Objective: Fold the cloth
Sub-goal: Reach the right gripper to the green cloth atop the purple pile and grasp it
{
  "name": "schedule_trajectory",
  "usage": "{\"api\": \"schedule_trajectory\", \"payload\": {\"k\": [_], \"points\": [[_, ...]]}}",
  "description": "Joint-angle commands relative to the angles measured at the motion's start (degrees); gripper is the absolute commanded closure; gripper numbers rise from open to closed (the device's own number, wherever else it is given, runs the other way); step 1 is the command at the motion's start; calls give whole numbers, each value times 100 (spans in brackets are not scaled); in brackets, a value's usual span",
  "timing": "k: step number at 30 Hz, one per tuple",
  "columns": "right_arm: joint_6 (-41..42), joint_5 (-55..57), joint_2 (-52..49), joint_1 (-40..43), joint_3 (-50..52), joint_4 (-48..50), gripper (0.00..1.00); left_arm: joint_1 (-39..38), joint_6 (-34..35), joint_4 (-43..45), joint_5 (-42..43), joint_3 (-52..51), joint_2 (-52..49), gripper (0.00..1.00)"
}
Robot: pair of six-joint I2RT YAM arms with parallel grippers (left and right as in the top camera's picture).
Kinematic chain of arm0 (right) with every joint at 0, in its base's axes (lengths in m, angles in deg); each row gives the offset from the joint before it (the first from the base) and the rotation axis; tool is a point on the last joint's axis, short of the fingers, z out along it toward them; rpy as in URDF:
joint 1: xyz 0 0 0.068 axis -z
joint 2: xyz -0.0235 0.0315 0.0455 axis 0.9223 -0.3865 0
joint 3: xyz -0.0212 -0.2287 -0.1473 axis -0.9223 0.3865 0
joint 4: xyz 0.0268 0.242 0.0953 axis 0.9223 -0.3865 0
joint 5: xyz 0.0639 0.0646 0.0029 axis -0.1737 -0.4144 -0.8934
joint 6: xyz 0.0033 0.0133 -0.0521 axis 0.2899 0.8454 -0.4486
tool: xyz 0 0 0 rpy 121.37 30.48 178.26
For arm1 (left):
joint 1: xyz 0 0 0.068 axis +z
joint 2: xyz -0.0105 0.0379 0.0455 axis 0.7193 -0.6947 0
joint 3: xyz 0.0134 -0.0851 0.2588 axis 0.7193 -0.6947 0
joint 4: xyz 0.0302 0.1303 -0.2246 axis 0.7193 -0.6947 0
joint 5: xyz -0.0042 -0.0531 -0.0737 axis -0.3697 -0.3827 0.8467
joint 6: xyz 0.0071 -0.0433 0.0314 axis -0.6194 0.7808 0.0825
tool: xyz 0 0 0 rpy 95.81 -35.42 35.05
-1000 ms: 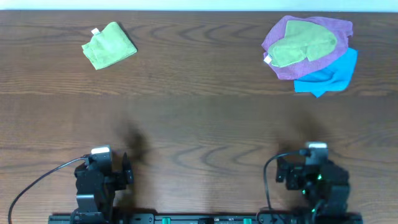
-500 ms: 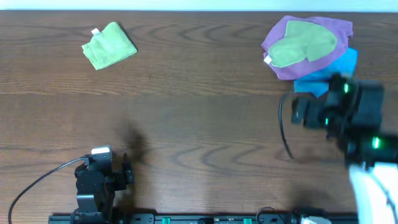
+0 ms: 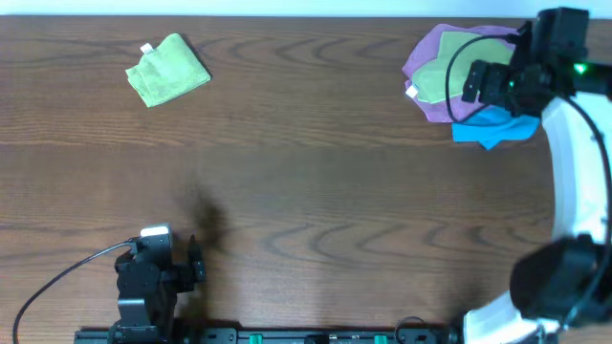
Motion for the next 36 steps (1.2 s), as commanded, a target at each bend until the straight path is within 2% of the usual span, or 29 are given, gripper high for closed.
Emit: {"api": "schedule_trajectory", "payload": {"k": [1,10,11,12,13,25,36], "points": [[66,-192,-396,68,-328,125,1,-24,-63,-9,-59,-15,37,5],[70,-149,-763,70,-302,754,1,-24,-63,-9,-59,-15,37,5],[68,-146,-785,70,-302,957,9,-24,-63,-9,-59,-15,37,5],[70,-149,-804,72,-302,1123,10,-24,-63,-9,-59,-15,37,5],[138,-157,-828,72,-302,1357,1,-24,-63,-9,-59,-15,37,5],[931,-149,-1709,219,-332,3165,1,-24,-63,-9,-59,-15,37,5],[1191,-227,-2667,227,-555,3757,1,-24,-63,-9,-59,-15,37,5]]}}
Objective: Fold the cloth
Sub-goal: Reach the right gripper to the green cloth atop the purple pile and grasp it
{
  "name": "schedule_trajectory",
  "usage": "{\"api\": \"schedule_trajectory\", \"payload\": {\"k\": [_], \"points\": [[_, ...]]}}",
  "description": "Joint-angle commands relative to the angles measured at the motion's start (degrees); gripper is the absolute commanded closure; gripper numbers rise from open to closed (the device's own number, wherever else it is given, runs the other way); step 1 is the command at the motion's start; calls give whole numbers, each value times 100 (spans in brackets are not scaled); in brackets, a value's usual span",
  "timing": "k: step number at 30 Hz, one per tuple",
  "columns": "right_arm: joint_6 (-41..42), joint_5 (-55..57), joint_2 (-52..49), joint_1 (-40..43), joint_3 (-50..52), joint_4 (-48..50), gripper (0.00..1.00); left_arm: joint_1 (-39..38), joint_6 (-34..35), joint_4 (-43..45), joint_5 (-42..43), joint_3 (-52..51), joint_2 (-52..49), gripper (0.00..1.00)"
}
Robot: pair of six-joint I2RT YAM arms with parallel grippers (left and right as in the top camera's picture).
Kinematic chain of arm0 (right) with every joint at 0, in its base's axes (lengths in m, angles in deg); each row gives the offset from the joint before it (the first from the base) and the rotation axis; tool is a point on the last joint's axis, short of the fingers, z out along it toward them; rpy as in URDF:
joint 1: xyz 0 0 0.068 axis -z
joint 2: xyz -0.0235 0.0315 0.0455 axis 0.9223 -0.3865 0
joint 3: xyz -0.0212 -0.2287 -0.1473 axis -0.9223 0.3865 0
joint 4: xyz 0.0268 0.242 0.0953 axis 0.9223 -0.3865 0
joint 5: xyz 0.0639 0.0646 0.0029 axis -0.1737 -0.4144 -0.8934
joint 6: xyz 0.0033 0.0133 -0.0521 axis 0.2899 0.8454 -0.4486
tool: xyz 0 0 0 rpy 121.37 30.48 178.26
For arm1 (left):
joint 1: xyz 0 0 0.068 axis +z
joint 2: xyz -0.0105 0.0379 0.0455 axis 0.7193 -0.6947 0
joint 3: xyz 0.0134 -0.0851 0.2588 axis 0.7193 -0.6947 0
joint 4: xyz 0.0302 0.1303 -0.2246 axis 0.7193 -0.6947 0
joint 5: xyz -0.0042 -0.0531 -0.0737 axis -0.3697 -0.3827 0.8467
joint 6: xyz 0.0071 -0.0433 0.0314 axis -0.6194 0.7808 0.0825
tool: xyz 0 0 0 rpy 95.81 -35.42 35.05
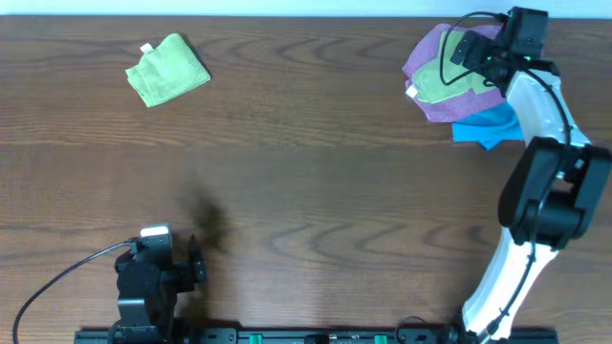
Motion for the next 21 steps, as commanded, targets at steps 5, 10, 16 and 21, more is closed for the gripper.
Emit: {"api": "schedule_trajectory", "payload": {"k": [5,10,16,21], "points": [[278,-256,-345,57,-190,234,1,-24,-63,-9,-59,-15,37,5],[297,-278,-439,50,-190,227,14,-24,-63,-9,-59,-15,37,5],[295,-273,-439,52,-190,221,53,-24,-63,-9,-59,-15,37,5],[293,-254,-435,52,-190,214,95,-24,-63,-9,-59,-15,37,5]]}}
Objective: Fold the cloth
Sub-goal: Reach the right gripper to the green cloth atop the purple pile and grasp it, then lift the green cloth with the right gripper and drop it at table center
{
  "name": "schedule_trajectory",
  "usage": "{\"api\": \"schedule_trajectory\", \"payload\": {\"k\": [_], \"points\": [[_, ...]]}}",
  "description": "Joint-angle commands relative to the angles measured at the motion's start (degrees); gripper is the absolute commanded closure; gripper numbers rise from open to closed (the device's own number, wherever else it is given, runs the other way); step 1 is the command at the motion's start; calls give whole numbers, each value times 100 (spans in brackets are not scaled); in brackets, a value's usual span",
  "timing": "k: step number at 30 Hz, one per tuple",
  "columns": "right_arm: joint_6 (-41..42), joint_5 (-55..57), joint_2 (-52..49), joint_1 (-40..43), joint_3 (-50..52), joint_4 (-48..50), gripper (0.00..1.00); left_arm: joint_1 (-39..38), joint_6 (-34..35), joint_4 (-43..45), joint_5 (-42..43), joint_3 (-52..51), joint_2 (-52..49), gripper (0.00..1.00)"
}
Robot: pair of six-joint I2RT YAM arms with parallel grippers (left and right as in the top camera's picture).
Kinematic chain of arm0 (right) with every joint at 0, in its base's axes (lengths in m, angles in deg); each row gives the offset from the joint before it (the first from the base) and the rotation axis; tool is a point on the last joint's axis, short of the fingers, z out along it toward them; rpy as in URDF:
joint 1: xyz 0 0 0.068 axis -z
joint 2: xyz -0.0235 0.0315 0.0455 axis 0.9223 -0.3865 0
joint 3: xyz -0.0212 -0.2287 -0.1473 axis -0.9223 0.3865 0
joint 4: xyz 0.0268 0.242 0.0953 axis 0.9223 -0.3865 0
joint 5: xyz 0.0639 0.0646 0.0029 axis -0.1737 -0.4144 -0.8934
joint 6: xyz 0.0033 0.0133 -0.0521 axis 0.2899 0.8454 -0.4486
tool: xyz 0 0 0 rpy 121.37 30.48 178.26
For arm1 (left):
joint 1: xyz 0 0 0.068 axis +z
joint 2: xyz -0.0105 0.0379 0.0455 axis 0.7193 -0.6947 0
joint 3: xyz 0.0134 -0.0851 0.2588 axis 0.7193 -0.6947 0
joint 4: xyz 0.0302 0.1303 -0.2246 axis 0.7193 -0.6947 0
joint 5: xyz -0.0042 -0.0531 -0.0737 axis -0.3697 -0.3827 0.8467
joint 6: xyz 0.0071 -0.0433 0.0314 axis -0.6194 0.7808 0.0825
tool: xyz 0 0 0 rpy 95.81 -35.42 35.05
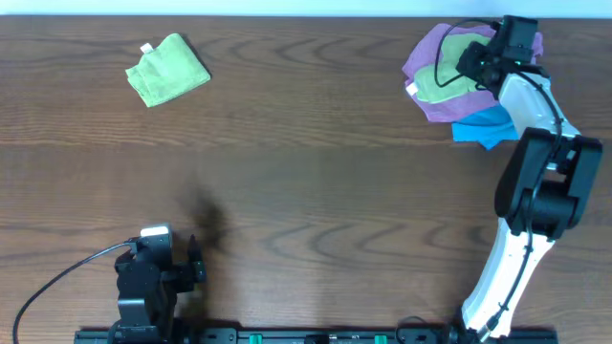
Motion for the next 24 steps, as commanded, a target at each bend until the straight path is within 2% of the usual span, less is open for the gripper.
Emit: {"api": "schedule_trajectory", "payload": {"k": [1,9,16,24], "points": [[4,-7,-28,42,-136,-35,99,-24,-63,-9,-59,-15,37,5],[-557,-17,802,-59,-136,-380,99,-24,-63,-9,-59,-15,37,5],[-1300,-50,1875,-448,-136,-2074,99,-24,-63,-9,-59,-15,37,5],[-1851,-50,2756,-1279,-136,-3871,99,-24,-63,-9,-59,-15,37,5]]}}
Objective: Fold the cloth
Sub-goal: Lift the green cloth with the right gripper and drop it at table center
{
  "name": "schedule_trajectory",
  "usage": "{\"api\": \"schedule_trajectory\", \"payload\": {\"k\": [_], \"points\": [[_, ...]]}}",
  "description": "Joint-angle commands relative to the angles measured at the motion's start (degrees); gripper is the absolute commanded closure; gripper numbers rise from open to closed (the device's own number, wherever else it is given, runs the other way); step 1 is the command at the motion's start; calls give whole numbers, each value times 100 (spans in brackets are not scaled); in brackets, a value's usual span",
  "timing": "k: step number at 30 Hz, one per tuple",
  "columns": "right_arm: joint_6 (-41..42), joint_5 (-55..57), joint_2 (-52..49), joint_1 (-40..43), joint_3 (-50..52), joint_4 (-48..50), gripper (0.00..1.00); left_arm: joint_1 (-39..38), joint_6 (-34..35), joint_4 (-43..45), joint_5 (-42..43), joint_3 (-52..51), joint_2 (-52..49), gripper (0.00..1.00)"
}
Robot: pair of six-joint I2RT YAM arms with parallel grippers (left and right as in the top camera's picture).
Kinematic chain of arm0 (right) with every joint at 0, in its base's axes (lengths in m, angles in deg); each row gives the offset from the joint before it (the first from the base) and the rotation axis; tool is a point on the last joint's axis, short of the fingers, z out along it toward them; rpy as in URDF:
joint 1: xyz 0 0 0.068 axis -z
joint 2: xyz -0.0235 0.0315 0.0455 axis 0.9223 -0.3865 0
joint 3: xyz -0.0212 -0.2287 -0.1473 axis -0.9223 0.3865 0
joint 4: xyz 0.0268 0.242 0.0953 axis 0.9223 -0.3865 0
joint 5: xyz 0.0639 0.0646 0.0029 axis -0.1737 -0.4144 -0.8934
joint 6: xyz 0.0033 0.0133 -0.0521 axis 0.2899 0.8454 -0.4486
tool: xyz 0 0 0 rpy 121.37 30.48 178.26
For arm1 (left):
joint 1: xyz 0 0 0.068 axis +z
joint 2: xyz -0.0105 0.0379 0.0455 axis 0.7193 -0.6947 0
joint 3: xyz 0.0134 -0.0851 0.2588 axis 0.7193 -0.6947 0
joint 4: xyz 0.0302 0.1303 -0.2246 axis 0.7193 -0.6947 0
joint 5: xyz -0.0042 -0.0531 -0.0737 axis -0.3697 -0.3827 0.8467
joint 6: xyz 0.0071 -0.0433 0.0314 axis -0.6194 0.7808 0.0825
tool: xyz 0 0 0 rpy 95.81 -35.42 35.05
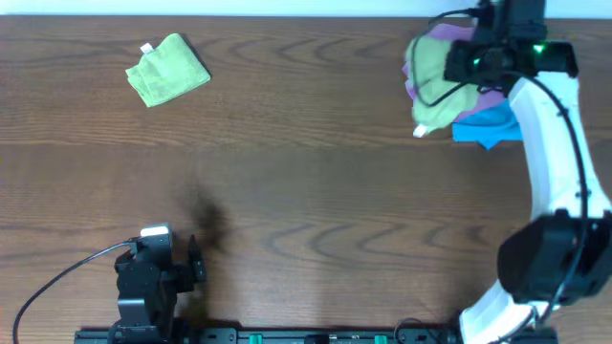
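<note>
At the far right of the overhead view a pile of cloths lies on the table: a purple cloth (pixel 490 96) over a blue cloth (pixel 490 127). My right gripper (pixel 466 69) is over the pile, shut on a light green cloth (pixel 435 81) that hangs bunched below it, raised off the purple one. A folded green cloth (pixel 168 70) with a white tag lies at the far left. My left gripper (pixel 195 268) rests at the near left edge, far from any cloth; its jaws are not clear from above.
The dark wood table (pixel 306 191) stretches between the two cloth spots. The right arm's white links (pixel 559 162) run down the right side. A black cable (pixel 67 272) loops by the left arm at the near edge.
The right gripper has lifted the light green cloth off the pile; it now hangs bunched and drooping to the left. The arm has swung further right. The left arm is unmoved.
The right gripper was first over the right edge of the pile, with the light green cloth flat on the purple one. Then it was at the pile's far edge, then down on the green cloth. Now it holds that cloth raised.
</note>
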Motion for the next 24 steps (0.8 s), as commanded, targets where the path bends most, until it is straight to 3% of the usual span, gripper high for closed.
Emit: {"api": "schedule_trajectory", "payload": {"k": [1,11,24], "points": [[-391,-31,243,-365,-63,-470,99,-24,-63,-7,-59,-15,37,5],[-599,-98,866,-1755,-57,-1965,99,-24,-63,-7,-59,-15,37,5],[-570,-295,973,-3941,79,-1991,99,-24,-63,-7,-59,-15,37,5]]}}
